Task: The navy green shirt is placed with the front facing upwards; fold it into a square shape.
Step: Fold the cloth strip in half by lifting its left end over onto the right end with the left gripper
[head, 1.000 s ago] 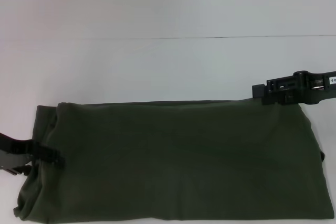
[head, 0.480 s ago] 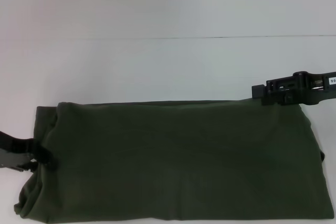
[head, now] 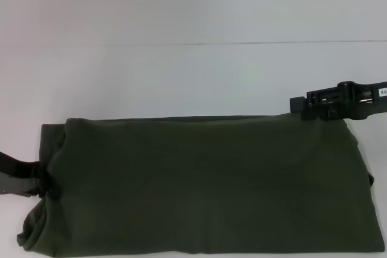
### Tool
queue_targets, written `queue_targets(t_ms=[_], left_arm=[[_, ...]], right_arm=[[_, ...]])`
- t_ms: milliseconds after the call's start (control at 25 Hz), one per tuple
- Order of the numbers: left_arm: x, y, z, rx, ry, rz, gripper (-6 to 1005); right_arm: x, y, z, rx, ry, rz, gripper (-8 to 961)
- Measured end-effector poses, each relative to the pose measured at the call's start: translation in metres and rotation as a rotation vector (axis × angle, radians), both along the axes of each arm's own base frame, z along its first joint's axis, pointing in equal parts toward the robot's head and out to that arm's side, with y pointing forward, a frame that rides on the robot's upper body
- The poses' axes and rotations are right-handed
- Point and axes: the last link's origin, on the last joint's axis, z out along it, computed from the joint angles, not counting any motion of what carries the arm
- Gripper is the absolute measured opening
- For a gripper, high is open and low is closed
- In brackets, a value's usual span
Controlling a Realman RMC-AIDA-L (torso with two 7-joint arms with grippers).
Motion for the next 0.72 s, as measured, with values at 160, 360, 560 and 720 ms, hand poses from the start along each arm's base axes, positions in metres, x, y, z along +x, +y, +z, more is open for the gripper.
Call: queue_targets(t_ms=[160, 360, 560, 720], left_arm=[[-0.0001, 0.001, -0.0003, 0.004, 0.006, -0.004, 181], [-0.0004, 0.0019, 0.0006, 0.012, 0.008, -0.006, 121], [0.0005, 0.0014, -0.0028, 0.002, 0.009, -0.016, 81], [0.0009, 0.0017, -0.0028, 0.006, 0.004, -0.022, 62]], right_arm=[[-0.0001, 0.0, -0.0001, -0.001, 0.0, 0.0, 573], [-0.0001, -0.0002, -0.0003, -0.002, 0.001, 0.0, 574], [0.0002, -0.0005, -0.0003, -0.003, 0.001, 0.0, 574], [0.0003, -0.0006, -0.0003, -0.002, 0.001, 0.0, 573]])
